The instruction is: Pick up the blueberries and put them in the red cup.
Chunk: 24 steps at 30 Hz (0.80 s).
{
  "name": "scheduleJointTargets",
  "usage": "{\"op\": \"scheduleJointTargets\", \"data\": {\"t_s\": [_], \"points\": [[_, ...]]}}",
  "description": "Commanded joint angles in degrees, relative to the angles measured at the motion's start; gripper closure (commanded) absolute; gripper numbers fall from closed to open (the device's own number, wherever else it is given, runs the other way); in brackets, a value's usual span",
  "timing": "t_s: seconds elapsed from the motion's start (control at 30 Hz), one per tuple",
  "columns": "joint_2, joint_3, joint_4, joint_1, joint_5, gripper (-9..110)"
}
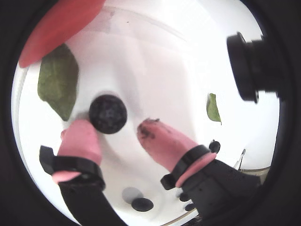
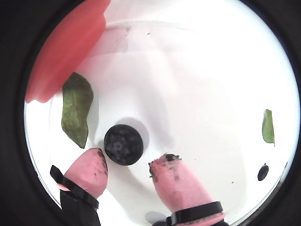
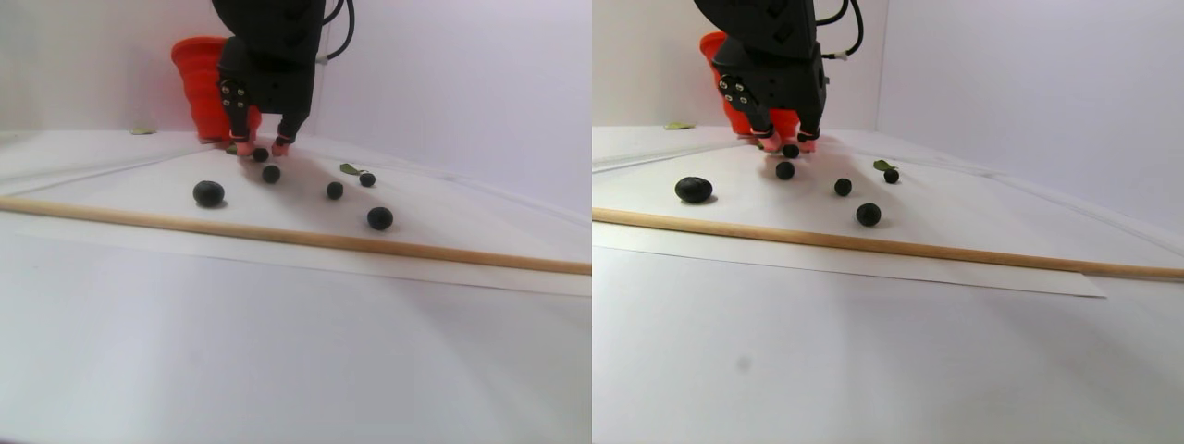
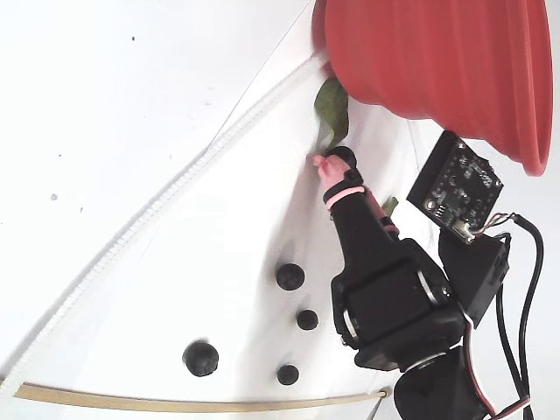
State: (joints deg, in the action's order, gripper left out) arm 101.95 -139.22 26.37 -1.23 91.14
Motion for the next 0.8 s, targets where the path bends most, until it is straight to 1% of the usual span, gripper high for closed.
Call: {"op": "scheduleJointTargets", "data": {"t_s": [0.0,0.77], "points": [[0.4,3.5,1.9,-0.2,-0.1,83],[-3.4,5.3,5.6,-0.3,-1.3,83]]}}
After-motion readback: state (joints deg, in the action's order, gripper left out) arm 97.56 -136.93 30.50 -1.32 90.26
